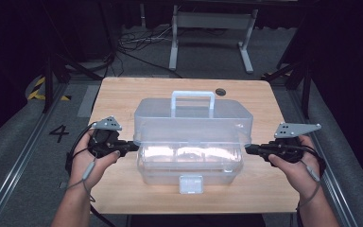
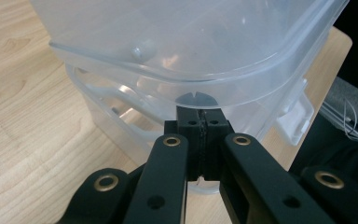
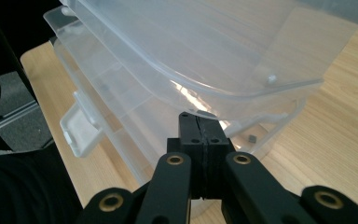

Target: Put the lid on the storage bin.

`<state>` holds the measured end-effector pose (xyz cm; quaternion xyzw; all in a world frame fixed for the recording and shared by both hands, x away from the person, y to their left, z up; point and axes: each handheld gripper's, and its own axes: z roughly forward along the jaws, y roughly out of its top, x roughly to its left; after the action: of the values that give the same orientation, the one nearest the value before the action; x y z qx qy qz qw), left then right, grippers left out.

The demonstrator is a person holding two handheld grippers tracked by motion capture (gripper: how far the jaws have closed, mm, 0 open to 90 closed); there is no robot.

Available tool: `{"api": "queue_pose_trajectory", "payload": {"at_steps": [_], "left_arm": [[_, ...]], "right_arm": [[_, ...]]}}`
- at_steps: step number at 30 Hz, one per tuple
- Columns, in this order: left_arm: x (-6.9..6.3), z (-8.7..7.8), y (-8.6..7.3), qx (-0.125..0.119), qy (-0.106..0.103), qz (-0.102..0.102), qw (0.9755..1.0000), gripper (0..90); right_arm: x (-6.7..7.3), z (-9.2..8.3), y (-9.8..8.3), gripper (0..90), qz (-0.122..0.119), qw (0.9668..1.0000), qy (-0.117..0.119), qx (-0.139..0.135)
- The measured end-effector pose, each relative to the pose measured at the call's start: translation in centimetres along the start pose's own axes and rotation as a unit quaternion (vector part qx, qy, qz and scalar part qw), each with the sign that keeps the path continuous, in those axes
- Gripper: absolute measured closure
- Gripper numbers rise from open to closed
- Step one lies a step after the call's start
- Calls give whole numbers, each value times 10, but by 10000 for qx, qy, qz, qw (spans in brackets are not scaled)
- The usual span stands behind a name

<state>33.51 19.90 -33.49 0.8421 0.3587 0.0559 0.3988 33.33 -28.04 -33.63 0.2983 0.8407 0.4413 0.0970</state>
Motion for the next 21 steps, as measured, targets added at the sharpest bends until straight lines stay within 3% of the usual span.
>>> {"api": "queue_pose_trajectory", "payload": {"at_steps": [21], "left_arm": [[-3,8,-1,692,15,215,9974,898]], "right_arm": [[2,3,-1,900,-138,9975,-6,699]]}}
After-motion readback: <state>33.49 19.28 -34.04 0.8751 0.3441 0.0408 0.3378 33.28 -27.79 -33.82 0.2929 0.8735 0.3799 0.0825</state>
